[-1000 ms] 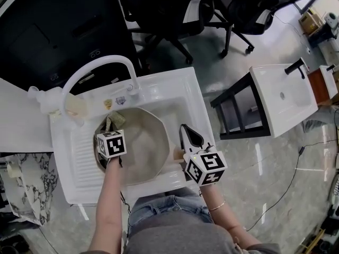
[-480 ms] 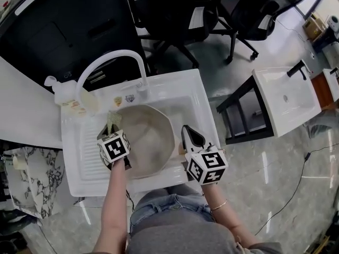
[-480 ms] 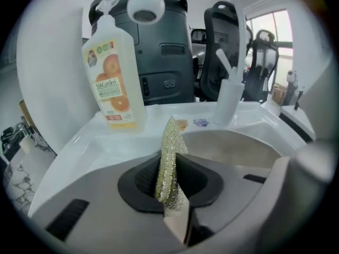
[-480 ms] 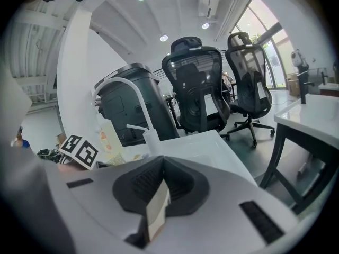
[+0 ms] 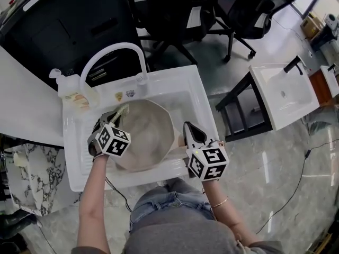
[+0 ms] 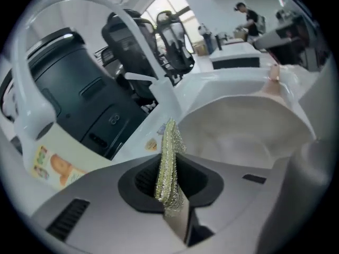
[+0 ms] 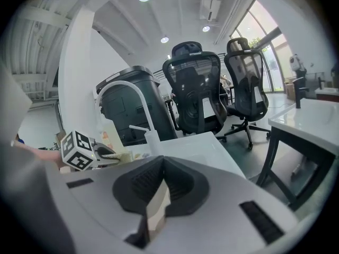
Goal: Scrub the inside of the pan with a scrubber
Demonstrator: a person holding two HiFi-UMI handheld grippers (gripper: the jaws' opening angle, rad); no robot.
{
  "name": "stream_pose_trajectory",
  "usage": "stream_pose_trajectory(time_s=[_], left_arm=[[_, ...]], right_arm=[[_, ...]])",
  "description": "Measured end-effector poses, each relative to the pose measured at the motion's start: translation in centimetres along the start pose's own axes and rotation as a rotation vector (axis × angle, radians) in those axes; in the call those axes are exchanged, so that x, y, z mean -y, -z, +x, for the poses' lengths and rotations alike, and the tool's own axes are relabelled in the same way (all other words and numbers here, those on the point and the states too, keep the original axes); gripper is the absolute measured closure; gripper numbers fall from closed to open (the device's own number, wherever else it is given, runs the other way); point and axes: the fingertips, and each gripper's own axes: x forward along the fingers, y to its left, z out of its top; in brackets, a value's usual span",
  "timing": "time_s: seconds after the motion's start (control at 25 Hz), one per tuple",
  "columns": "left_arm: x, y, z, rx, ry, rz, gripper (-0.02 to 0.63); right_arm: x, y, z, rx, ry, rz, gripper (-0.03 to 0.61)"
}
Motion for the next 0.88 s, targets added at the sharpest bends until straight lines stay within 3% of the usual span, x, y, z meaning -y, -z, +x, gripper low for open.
stream_pose_trajectory(time_s=[0.12, 0.28, 0.4, 0.52, 0.68, 0.88], left_arm=[[0.5, 0.0, 1.2, -0.026, -0.007, 0.25, 0.546], [1.0, 0.3, 2.3, -0.076, -0.117, 0.71, 0.546], [2.7, 1.2, 2.7, -0.11, -0.089, 0.953, 0.546], [4.5, 3.0, 2.6, -0.173, 0.024, 1.033, 0.548], [6.4, 5.3, 1.4, -0.269, 0.2, 0.994, 0.549], [8.7, 8.8, -0.7, -0.393, 0.394, 1.011, 0.549]], right_arm=[[0.1, 0.2, -0.6, 0.001, 0.012, 0.003, 0.568], [0.4, 0.6, -1.2, 0.001, 0.025, 0.01, 0.568], [0.5, 0.9, -1.5, 0.0, 0.031, 0.016, 0.568], [0.6, 0.9, -1.7, 0.003, 0.033, 0.019, 0.568], [0.4, 0.8, -1.7, 0.001, 0.027, 0.016, 0.568], [-0.3, 0.7, -1.7, 0.004, 0.009, 0.011, 0.568]])
